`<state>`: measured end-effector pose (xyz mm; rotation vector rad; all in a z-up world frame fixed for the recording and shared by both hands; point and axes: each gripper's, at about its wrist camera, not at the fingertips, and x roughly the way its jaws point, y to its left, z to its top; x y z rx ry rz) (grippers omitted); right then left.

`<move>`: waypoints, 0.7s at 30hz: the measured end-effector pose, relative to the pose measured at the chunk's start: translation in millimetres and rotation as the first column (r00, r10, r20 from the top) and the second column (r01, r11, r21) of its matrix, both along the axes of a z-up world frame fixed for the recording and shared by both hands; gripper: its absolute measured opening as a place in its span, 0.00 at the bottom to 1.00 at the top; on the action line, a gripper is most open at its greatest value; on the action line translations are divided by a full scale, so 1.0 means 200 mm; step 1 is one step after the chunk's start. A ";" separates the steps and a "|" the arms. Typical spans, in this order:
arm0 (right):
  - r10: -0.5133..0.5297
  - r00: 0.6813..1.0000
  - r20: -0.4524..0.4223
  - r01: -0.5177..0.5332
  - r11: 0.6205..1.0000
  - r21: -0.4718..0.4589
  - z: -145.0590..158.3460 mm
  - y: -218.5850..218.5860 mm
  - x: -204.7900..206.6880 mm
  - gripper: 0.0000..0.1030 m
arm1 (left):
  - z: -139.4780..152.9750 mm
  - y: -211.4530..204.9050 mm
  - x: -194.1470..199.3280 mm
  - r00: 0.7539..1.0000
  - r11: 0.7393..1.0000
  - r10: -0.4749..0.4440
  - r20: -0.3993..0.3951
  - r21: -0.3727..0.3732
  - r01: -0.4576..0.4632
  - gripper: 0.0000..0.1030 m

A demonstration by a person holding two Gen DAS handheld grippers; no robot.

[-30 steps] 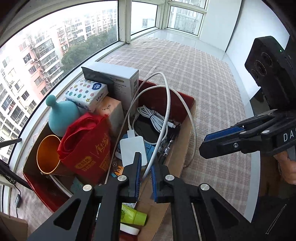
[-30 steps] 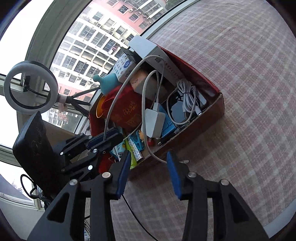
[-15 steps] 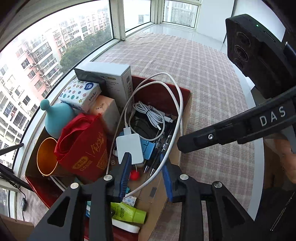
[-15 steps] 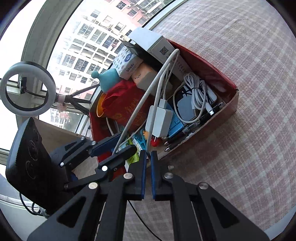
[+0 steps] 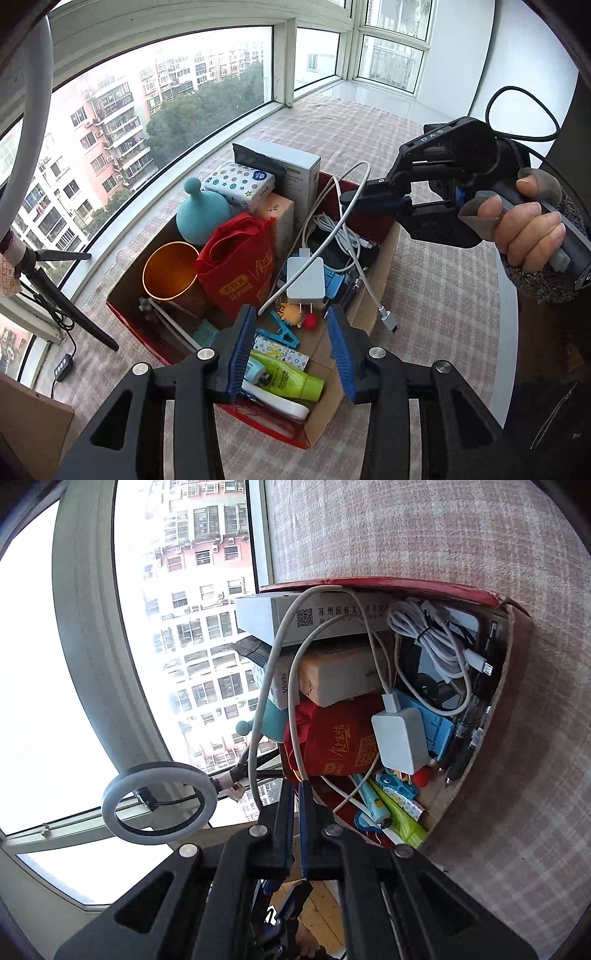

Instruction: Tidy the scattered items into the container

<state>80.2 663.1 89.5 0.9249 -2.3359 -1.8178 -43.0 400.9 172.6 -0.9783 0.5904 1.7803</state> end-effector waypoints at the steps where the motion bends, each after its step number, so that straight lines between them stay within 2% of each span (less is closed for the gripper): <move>1: -0.003 1.000 -0.002 0.003 1.000 -0.007 0.01 0.00 -0.02 0.03 | -0.01 0.00 0.01 1.000 1.000 -0.005 0.007 0.002 0.005 0.37; 6: 0.027 0.998 0.063 -0.040 0.977 0.209 0.13 0.00 -0.04 0.02 | -0.08 0.06 0.09 0.996 0.998 -0.059 0.062 -0.002 0.059 0.37; 13: 0.094 0.989 0.113 -0.122 0.954 0.273 0.13 0.01 -0.05 0.03 | -0.26 0.39 0.31 0.980 0.986 -0.160 0.116 -0.019 0.163 0.39; 17: 0.182 0.964 0.195 -0.246 0.886 0.393 0.17 0.02 -0.03 0.06 | -0.26 0.42 0.33 0.981 0.987 -0.155 0.115 -0.009 0.157 0.39; 21: 0.255 0.921 0.294 -0.379 0.763 0.524 0.24 0.03 0.04 0.07 | -0.22 0.34 0.28 0.984 0.991 -0.132 0.121 0.003 0.133 0.39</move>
